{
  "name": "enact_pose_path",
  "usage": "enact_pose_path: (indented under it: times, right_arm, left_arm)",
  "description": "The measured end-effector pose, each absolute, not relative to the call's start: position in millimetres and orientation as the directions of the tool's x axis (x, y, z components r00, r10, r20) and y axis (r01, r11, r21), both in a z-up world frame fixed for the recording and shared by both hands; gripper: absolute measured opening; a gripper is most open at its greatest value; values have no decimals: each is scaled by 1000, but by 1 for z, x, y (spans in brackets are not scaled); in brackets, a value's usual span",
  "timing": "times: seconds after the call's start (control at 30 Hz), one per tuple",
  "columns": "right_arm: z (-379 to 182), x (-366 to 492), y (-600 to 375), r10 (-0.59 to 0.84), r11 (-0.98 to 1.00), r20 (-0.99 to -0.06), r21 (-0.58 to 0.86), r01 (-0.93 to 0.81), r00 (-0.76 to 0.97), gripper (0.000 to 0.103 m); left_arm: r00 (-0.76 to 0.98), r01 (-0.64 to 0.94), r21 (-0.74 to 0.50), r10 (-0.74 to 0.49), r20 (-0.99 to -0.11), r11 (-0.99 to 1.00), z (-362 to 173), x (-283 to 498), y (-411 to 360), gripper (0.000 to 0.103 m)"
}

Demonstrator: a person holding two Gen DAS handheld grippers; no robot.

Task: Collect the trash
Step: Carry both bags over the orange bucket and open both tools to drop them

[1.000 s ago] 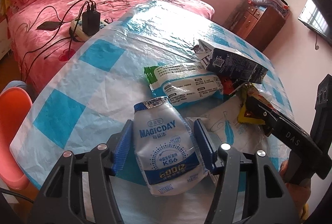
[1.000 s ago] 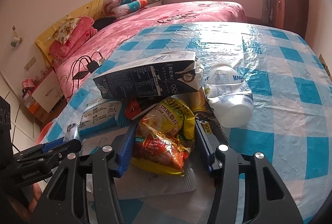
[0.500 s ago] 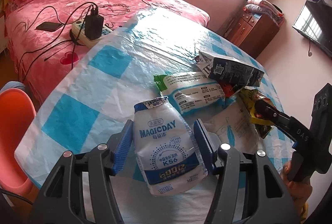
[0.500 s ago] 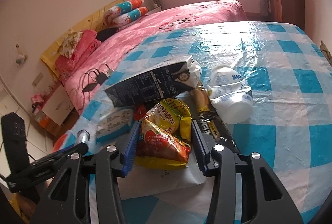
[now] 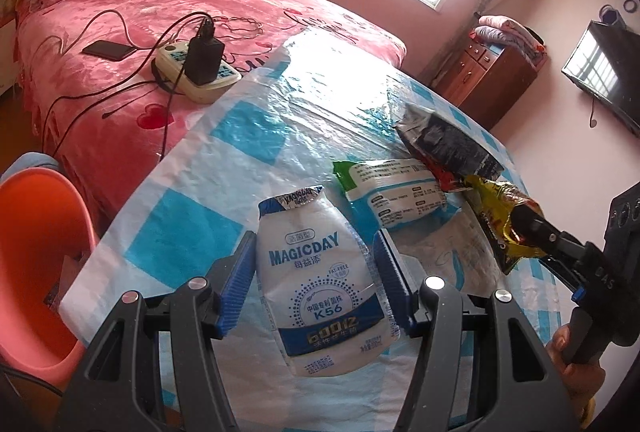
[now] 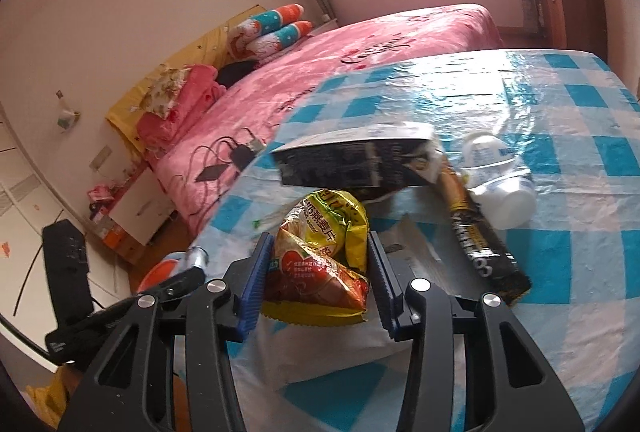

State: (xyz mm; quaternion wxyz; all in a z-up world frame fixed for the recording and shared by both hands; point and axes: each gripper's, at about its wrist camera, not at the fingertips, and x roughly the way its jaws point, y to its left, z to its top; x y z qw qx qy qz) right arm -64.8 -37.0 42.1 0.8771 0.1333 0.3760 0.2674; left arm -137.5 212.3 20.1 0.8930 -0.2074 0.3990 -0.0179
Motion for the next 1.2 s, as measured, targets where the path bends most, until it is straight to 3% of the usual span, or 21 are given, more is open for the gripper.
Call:
enact_pose_path:
  times: [0.73, 1.2]
  right_arm:
    - [50, -88, 34, 650, 758, -599, 462, -460, 468, 48]
    - [52, -97, 116, 741, 645, -591, 492, -584, 320, 48]
  left_arm:
    - [709, -175, -448, -203, -675, 877, 15, -157, 258, 60]
    - [739, -317, -450, -80, -669, 835, 17, -187, 326, 60]
